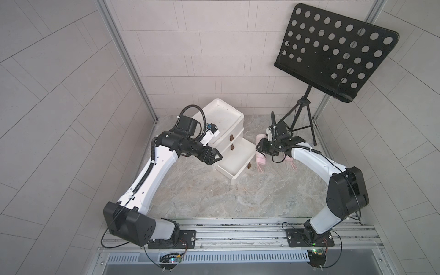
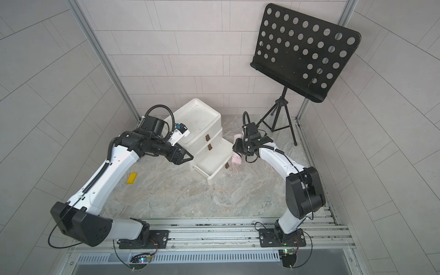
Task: Place the umbrella in the drawer by color
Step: Place the umbrella in the drawer.
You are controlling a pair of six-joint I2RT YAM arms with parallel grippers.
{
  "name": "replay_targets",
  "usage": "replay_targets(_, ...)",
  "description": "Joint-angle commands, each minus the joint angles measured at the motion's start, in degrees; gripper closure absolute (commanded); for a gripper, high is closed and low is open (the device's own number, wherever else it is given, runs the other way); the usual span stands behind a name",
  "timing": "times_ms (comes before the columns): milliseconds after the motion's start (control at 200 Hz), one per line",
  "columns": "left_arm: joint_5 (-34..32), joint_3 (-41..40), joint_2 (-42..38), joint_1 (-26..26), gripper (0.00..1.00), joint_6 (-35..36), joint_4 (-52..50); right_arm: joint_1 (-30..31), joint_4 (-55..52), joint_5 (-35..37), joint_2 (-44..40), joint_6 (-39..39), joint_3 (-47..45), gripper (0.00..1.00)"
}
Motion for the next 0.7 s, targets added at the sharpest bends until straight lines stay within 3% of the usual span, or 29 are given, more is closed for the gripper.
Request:
replay_targets(0,-0.1,-0.9,-1.6,0.5,0.15,-0.2,0.5,1.7,8.9,-3.9,1.3,9.4,1.5,0.61)
replay_targets(275,0.5,-1.9,-2.8,0.9,0.15,-0.7,1.4,5.7,19.5,-2.7,6.5,23.1,0.2,0.60)
replay_targets(695,1.7,-2.3,-4.0,1.8,0.15,-1.0,1.7,10.6,24.1,1.4,11.0,32.8,-1.1,0.56)
